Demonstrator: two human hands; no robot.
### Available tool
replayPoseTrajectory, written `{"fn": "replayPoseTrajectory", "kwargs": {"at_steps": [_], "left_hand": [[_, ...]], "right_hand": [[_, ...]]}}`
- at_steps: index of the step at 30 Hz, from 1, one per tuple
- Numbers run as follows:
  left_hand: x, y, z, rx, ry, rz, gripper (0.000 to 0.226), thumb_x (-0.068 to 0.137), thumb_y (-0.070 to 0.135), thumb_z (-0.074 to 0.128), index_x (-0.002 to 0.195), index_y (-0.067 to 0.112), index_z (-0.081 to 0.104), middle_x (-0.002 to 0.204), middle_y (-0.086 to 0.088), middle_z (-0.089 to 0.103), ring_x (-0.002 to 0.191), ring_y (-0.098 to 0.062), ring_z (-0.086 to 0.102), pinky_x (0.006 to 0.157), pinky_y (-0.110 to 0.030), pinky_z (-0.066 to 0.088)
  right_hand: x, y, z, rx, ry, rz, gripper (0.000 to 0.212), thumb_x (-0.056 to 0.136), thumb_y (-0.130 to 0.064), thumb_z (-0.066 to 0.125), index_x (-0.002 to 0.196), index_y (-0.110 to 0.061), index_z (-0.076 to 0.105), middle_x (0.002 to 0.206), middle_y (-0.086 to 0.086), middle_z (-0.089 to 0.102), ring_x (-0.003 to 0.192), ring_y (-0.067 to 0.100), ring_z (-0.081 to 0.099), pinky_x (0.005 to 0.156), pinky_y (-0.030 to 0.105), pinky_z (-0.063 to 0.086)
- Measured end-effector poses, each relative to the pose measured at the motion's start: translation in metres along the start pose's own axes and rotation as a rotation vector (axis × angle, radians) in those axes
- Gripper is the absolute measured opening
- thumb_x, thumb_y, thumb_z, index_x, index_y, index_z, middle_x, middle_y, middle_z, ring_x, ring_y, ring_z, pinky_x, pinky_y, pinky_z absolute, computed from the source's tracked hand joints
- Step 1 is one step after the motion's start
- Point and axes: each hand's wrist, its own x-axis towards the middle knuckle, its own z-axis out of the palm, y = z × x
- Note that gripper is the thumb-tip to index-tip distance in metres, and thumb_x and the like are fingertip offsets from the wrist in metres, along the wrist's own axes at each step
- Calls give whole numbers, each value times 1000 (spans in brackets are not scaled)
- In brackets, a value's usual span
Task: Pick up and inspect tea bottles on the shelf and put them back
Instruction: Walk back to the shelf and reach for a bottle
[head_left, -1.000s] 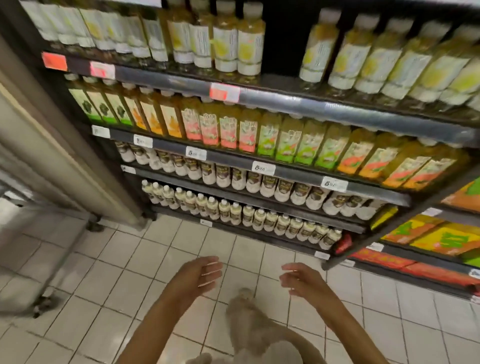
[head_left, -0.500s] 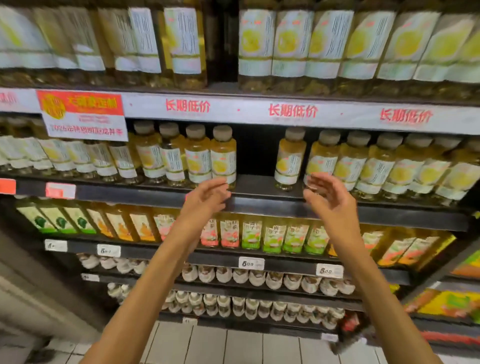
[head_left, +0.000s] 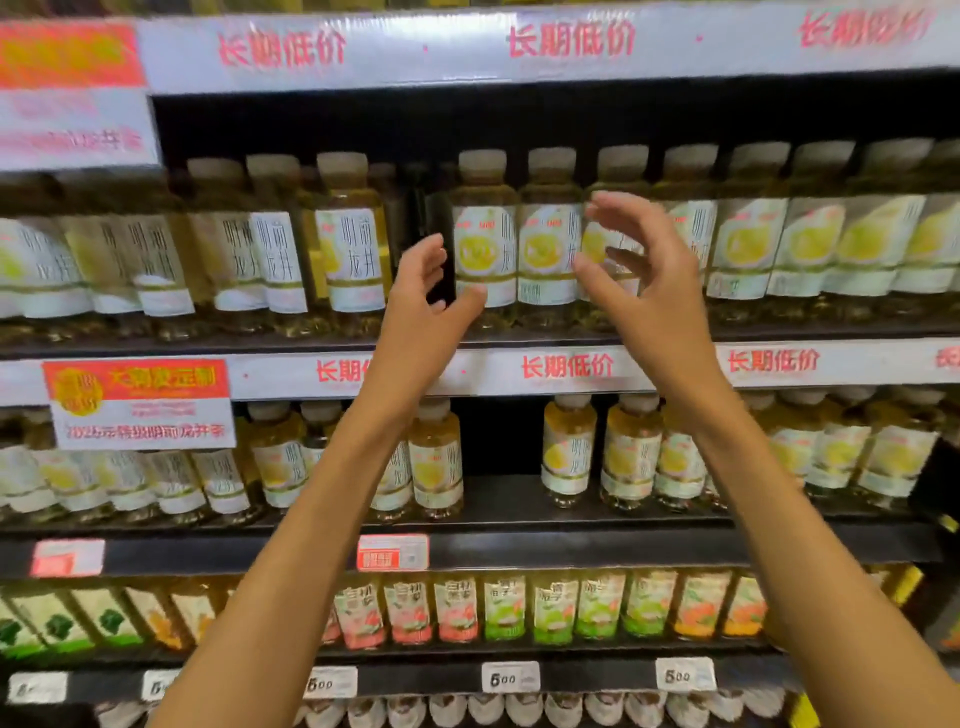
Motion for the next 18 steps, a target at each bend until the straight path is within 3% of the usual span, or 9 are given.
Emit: {"fn": "replayPoseTrajectory", "kwargs": {"at_steps": [3,6,8,10,11,13,18], "left_hand": [[27,-6,7,103,-24,-66,79,90,16,65,151,16,14,156,-4,24,142,-17,26,105,-25,28],[43,-16,13,179,-71,-63,93,85,20,71,151,13,6,153,-7,29,138,-19,34,110,-32,34],[49,-19,16,206,-89,-58,91,83,23,73,147,9,10,139,0,45,120,-12,49,89,-19,47],[53,-20,19,258,-68,-45,75,83,25,73,136,11,22,117,7,52,102,-8,55,62,-8,43],[55,-21,20,281,-55,-34,65,83,26,73,126,15,27,111,7,52,98,-8,57,57,-8,42],[57,-21,23,306,-34,-17,56,81,28,75,114,16,31,106,5,53,91,-9,56,56,-11,41],[56,-17,22,324,24,-3,61,77,30,79,123,12,44,92,12,51,82,-4,56,61,-13,43]], "right_hand": [[28,-1,20,-171,-34,-17,47,91,-19,63,135,-13,47,132,2,50,125,8,40,104,16,34],[49,-2,37,-367,-18,-75,46,91,-25,61,134,-13,48,130,5,51,124,20,39,104,32,34],[59,-3,45,-492,6,-123,45,92,-29,58,133,-12,48,125,7,56,118,25,42,98,37,33],[67,-5,50,-553,4,-122,42,94,-33,53,130,-11,49,115,10,60,111,27,44,92,38,33],[71,-6,52,-569,-4,-112,41,95,-34,51,128,-10,50,110,10,61,110,28,46,92,39,33],[78,-8,56,-605,-31,-97,39,97,-36,47,124,-8,52,106,11,63,111,29,49,94,40,32],[86,-7,64,-628,-92,-44,39,99,-41,43,112,-8,60,100,9,66,101,27,59,98,40,32]]}}
